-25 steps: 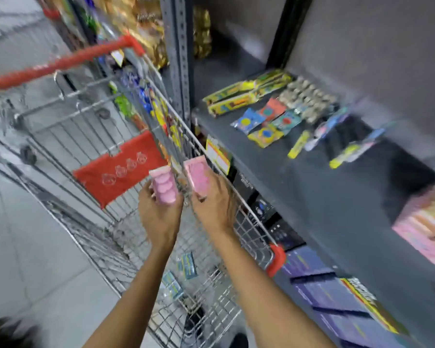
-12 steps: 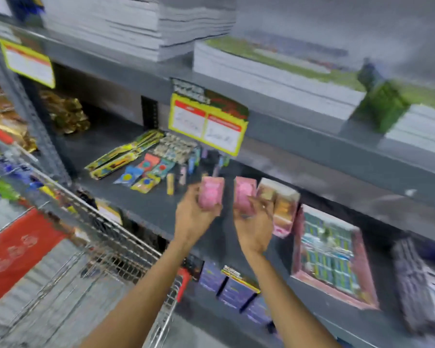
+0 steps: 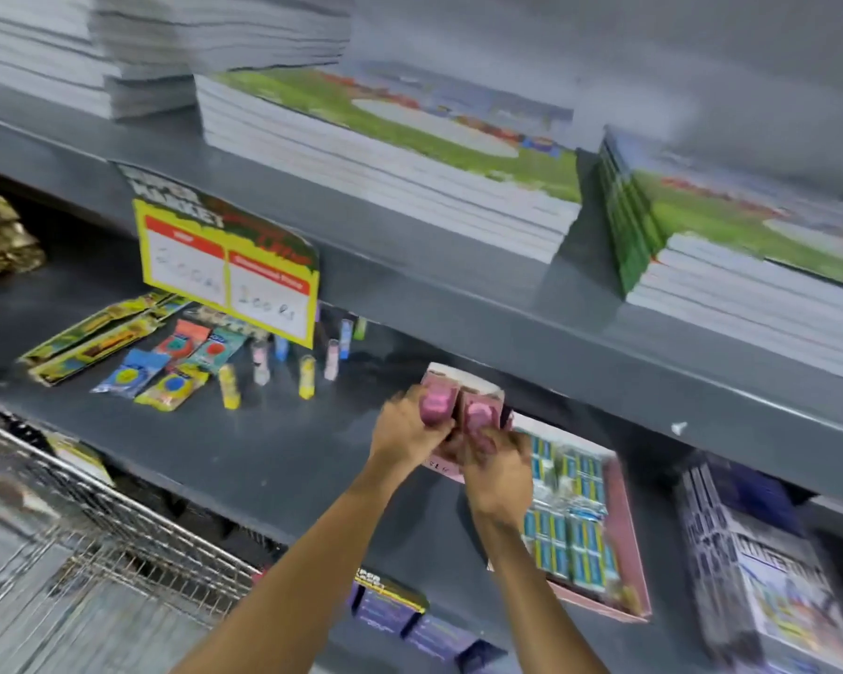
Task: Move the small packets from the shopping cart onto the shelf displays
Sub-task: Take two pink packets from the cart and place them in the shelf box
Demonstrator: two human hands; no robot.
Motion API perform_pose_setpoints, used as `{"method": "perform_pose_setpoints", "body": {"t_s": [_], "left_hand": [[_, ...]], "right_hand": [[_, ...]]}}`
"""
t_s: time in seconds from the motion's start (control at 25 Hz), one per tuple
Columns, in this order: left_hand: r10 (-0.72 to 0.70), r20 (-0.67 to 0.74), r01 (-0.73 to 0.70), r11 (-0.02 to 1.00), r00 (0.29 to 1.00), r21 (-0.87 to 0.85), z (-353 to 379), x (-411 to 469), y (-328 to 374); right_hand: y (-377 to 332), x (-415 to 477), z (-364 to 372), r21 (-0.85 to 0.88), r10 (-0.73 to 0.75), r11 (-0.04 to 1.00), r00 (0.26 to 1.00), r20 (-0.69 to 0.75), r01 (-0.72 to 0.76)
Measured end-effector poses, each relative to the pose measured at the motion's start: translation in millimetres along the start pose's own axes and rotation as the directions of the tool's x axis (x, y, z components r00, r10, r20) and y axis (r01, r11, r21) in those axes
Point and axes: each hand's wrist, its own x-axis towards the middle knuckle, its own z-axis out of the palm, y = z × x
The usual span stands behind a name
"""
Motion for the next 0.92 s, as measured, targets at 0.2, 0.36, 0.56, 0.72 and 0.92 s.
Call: {"method": "perform_pose_setpoints", "body": {"t_s": [0.2, 0.36, 0.56, 0.72, 0.92], "left_hand": [[0.001, -0.092, -0.01, 0.995, 0.996, -0.094, 4, 6, -21], [-0.103, -0.17, 0.103, 0.995, 0.98, -0.01, 10, 5, -29], [-0.09, -0.192, 0.101, 0.994, 0.977, 0.051, 8, 17, -27], [-0.093, -0.224, 0.114, 0.99, 0.97, 0.085, 6, 21, -33], [-0.056, -0.238, 0.079, 0.993, 0.97, 0.089, 9, 20, -34]], "right_hand": [[15, -4, 0, 0.122, -0.056, 0.991, 0.998, -0.041, 0.061], [21, 1, 3, 0.048, -0.055, 0.997, 0.996, -0.074, 0.059], [20, 5, 5, 0.005, 0.018, 1.0, 0.997, -0.073, -0.018], [23, 6, 6, 0.002, 0.033, 0.999, 0.994, -0.106, -0.033], [22, 5, 5, -0.02, 0.063, 0.998, 0.992, -0.107, -0.065]]}}
